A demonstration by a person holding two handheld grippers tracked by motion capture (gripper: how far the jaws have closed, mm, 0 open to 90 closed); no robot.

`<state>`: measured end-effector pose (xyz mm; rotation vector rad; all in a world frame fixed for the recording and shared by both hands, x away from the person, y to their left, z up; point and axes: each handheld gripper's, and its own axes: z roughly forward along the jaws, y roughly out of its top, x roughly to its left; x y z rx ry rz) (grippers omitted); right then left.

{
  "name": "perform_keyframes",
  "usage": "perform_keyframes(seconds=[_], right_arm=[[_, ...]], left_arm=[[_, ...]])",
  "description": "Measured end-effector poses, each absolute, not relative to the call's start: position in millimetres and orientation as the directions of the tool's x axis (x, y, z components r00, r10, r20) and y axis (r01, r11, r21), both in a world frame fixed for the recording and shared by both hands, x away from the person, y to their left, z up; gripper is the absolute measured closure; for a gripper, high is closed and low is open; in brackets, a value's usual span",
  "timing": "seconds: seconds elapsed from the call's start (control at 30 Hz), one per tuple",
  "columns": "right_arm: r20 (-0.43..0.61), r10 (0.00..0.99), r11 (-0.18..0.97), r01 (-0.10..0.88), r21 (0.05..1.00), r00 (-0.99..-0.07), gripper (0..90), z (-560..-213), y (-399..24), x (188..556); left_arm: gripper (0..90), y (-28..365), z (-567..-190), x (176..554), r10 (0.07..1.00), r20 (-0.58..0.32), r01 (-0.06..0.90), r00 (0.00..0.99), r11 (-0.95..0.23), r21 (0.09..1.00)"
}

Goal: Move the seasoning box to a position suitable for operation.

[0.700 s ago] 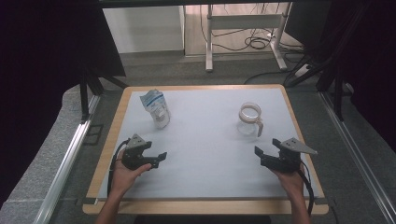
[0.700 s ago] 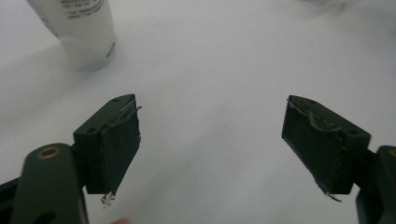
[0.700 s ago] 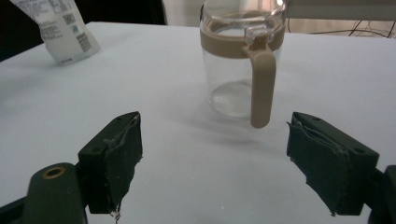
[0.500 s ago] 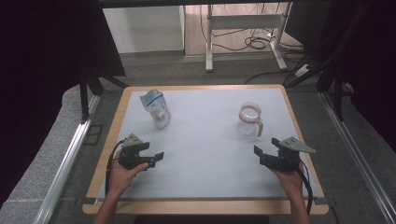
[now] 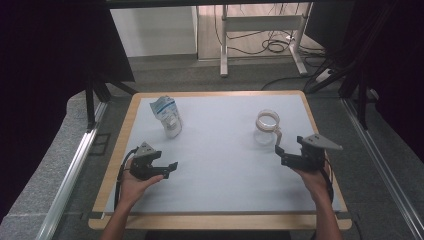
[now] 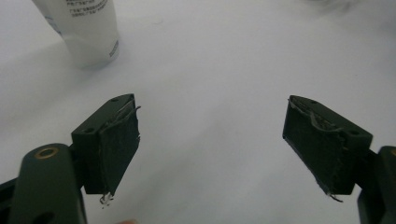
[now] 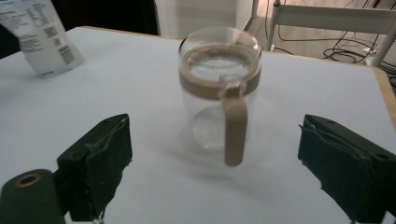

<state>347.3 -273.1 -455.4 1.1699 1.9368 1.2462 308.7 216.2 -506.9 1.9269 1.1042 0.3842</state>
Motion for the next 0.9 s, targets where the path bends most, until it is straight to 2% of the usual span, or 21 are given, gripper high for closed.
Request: perform_keyframes(seconds=[0.17, 0.2, 0.37, 0.47, 0.67, 0.73, 0.83, 0.9], right_arm=[[-0.001, 0.885, 0.206, 0.388, 0.899, -0.466, 6.5, -440, -265, 385], [0.018, 0.882, 0.203, 0.413, 0.888, -0.472, 4.7, -439, -260, 406], [0.033, 0.869, 0.224, 0.452, 0.864, -0.494, 2.3, -448, -241, 443], [0.05, 0.862, 0.224, 0.469, 0.855, -0.504, 1.8, -457, -235, 453], [0.007, 0.864, 0.278, 0.488, 0.827, -0.503, 1.1, -475, -222, 463], [0.003, 0.865, 0.28, 0.489, 0.826, -0.502, 2.9, -479, -223, 466], [-0.004, 0.86, 0.29, 0.483, 0.826, -0.51, 10.2, -486, -224, 470], [-0.001, 0.861, 0.284, 0.479, 0.83, -0.508, 10.5, -486, -224, 470]], left_arm=[[17.9, 220, -509, 312, 0.813, -0.166, 0.567, 0.558, -0.227, 0.792], [17.8, 221, -510, 313, 0.812, -0.167, 0.567, 0.559, -0.228, 0.791], [17.4, 223, -511, 313, 0.815, -0.178, 0.578, 0.552, -0.22, 0.785], [17.3, 225, -513, 310, 0.82, -0.18, 0.585, 0.543, -0.216, 0.782], [17.8, 232, -511, 302, 0.832, -0.189, 0.576, 0.522, -0.18, 0.797], [17.8, 232, -511, 302, 0.832, -0.187, 0.575, 0.523, -0.182, 0.797], [17.7, 230, -514, 304, 0.826, -0.191, 0.581, 0.531, -0.19, 0.792], [17.8, 230, -514, 304, 0.825, -0.192, 0.582, 0.532, -0.191, 0.79]])
